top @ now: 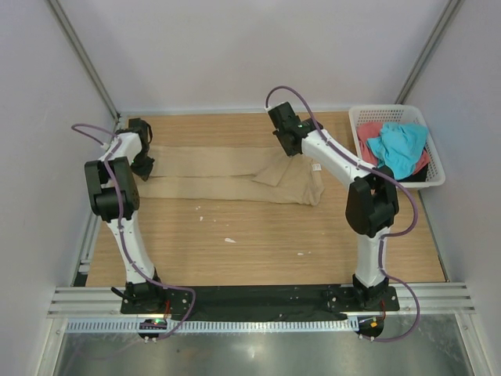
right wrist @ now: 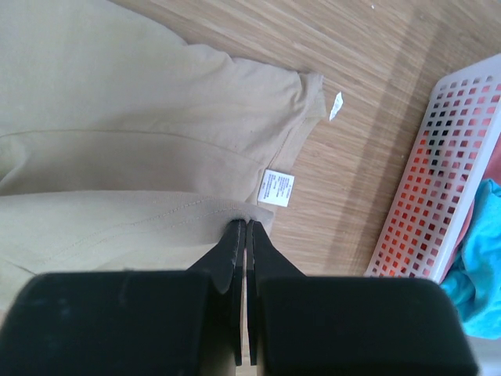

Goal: Fold and stack the t-shirts
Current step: Fold the tshirt

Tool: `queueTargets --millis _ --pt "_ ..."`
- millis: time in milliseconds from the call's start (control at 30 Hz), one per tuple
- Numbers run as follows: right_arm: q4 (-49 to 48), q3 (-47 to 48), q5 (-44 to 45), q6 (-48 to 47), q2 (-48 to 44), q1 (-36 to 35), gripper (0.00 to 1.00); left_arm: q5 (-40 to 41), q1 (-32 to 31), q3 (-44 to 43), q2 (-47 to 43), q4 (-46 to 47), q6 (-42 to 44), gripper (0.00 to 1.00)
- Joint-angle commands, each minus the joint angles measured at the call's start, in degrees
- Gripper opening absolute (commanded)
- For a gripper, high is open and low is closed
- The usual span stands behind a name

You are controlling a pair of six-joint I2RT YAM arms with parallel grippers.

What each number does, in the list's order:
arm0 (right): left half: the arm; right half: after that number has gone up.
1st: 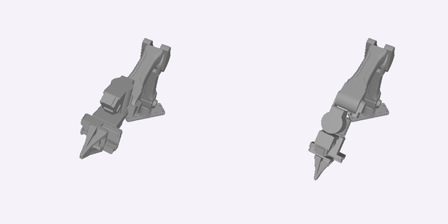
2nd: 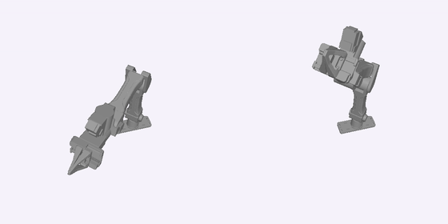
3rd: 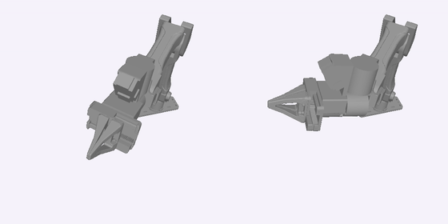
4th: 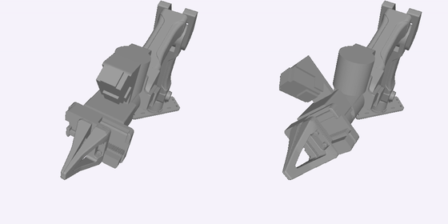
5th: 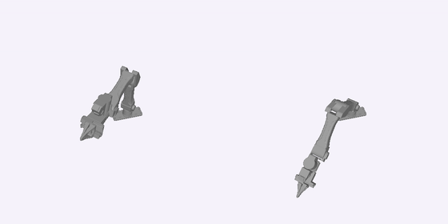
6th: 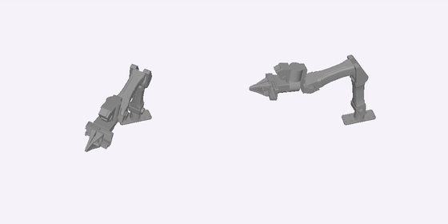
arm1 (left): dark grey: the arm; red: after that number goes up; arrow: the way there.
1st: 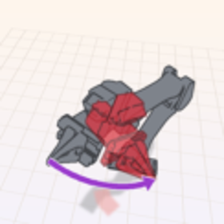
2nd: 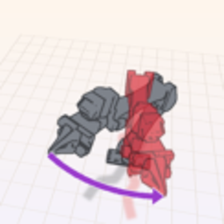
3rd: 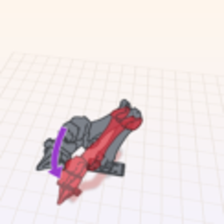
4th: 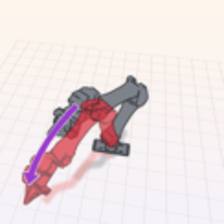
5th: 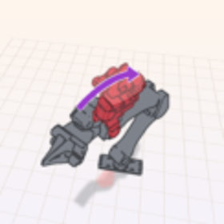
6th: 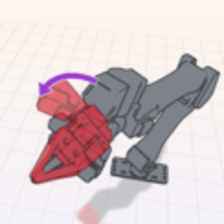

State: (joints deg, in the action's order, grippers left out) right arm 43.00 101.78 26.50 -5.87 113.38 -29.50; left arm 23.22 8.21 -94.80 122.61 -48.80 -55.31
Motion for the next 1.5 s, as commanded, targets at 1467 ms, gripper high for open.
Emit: queueTargets --millis 1467 --pt "-13.1 0.5 1.8 -0.8 4.9 2.4 0.34 4.3 -0.1 -4.0 -0.4 -4.1 -2.4 0.23"
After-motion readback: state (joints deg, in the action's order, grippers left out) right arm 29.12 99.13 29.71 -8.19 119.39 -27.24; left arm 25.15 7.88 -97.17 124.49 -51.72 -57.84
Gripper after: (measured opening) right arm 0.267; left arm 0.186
